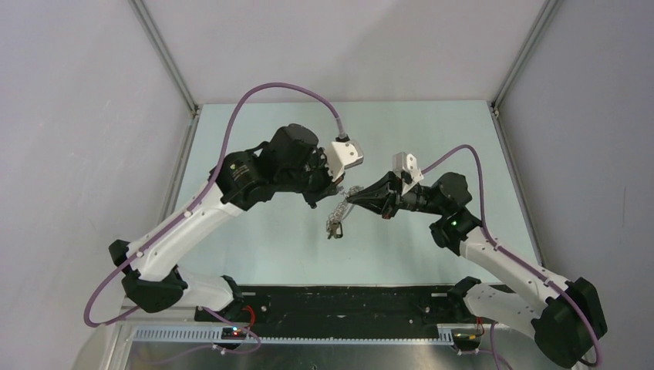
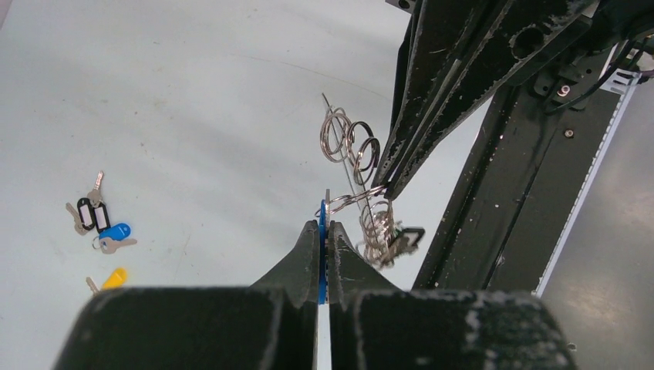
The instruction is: Remove the keys from the keyring
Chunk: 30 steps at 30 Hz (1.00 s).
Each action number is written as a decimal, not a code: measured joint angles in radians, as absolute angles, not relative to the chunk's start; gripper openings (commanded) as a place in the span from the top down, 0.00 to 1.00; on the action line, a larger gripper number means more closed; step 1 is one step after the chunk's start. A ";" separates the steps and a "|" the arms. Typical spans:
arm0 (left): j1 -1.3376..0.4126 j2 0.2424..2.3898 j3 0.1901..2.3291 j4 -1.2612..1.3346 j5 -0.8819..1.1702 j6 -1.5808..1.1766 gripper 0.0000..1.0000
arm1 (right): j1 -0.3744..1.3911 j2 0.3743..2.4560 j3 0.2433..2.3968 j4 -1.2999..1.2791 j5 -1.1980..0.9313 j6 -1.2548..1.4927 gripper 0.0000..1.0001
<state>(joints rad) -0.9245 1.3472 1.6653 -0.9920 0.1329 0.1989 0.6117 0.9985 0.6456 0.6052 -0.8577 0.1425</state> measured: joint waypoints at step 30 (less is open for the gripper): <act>-0.937 1.328 1.665 -0.960 0.214 0.237 1.00 | 0.635 0.969 0.691 0.596 -0.941 0.087 1.00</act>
<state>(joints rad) -0.9375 1.3285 1.6653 -0.9600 0.2142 0.2371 0.6346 0.9691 0.6914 0.5957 -0.9413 0.0868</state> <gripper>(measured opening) 0.017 0.009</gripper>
